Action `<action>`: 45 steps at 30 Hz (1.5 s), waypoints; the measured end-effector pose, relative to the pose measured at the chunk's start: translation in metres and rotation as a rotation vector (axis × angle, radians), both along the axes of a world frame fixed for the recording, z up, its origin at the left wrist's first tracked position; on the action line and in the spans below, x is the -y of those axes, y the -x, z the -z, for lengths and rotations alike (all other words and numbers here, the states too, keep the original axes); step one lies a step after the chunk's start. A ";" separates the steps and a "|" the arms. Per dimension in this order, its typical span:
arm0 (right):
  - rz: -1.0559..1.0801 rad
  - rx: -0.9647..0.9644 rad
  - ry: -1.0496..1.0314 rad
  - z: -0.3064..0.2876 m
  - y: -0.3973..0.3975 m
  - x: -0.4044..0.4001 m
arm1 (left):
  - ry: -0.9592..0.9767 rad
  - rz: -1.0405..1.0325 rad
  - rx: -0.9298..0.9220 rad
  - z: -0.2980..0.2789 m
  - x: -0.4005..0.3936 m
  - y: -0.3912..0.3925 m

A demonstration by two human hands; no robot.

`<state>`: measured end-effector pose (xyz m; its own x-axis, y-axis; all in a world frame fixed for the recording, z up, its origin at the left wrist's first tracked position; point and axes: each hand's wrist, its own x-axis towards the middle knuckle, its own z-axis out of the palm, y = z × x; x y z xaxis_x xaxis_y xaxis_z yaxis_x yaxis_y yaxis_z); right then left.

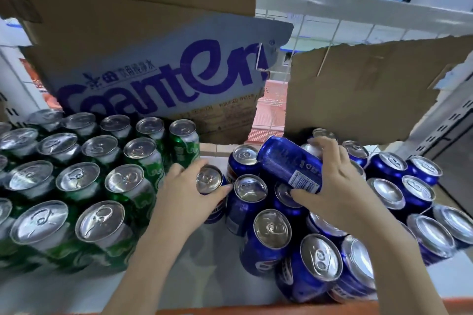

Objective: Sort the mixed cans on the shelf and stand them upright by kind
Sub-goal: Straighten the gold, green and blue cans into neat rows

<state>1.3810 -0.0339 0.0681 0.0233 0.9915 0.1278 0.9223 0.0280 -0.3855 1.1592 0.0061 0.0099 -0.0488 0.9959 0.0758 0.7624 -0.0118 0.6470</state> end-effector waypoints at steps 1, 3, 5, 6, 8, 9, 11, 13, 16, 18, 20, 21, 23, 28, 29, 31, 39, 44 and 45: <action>-0.010 0.091 0.037 -0.005 0.001 -0.001 | 0.003 0.001 -0.004 0.001 0.000 0.000; -0.037 0.245 0.075 -0.011 0.006 -0.005 | 0.007 0.004 -0.012 0.001 0.000 -0.001; -0.027 0.322 0.090 -0.015 0.013 -0.010 | 0.012 0.016 -0.053 0.000 0.000 -0.003; -0.015 0.358 0.098 -0.016 0.017 -0.013 | 0.015 0.029 -0.082 0.000 0.000 -0.003; 0.007 0.455 0.129 -0.016 0.024 -0.022 | 0.027 0.074 -0.115 0.002 -0.001 -0.003; 0.009 0.500 0.150 -0.016 0.027 -0.026 | 0.037 0.106 -0.119 0.003 -0.001 -0.003; -0.001 0.556 0.192 -0.016 0.031 -0.036 | 0.062 0.170 -0.120 0.005 -0.001 -0.001; -0.007 0.587 0.221 -0.016 0.031 -0.043 | 0.103 0.225 -0.107 0.006 -0.001 0.002; 0.003 0.621 0.188 -0.016 0.031 -0.051 | 0.172 0.288 -0.078 0.007 -0.004 0.009; 0.018 0.635 0.151 -0.015 0.032 -0.055 | 0.186 0.299 -0.075 0.008 -0.006 0.010; 0.022 0.636 0.097 -0.013 0.030 -0.058 | 0.177 0.299 -0.064 0.008 -0.006 0.010; 0.020 0.628 0.068 -0.012 0.028 -0.059 | 0.169 0.300 -0.056 0.008 -0.006 0.009; 0.023 0.586 0.015 -0.012 0.023 -0.058 | 0.151 0.312 -0.064 0.008 -0.007 0.009; 0.107 0.033 -0.095 -0.022 0.015 -0.045 | 0.102 0.330 -0.147 0.005 -0.012 0.011; 0.108 -0.132 -0.127 -0.023 0.014 -0.044 | 0.096 0.324 -0.137 0.005 -0.013 0.010; 0.079 -0.383 -0.193 -0.024 0.013 -0.044 | 0.093 0.307 -0.114 0.005 -0.015 0.010; -0.209 -1.042 -0.212 -0.034 0.005 -0.058 | 0.087 0.254 -0.045 0.001 -0.020 0.013; -0.173 -1.088 -0.173 -0.036 0.003 -0.072 | 0.056 0.244 -0.018 -0.006 -0.020 0.014; -0.182 -1.081 -0.165 -0.036 0.004 -0.076 | 0.051 0.233 -0.019 -0.009 -0.021 0.014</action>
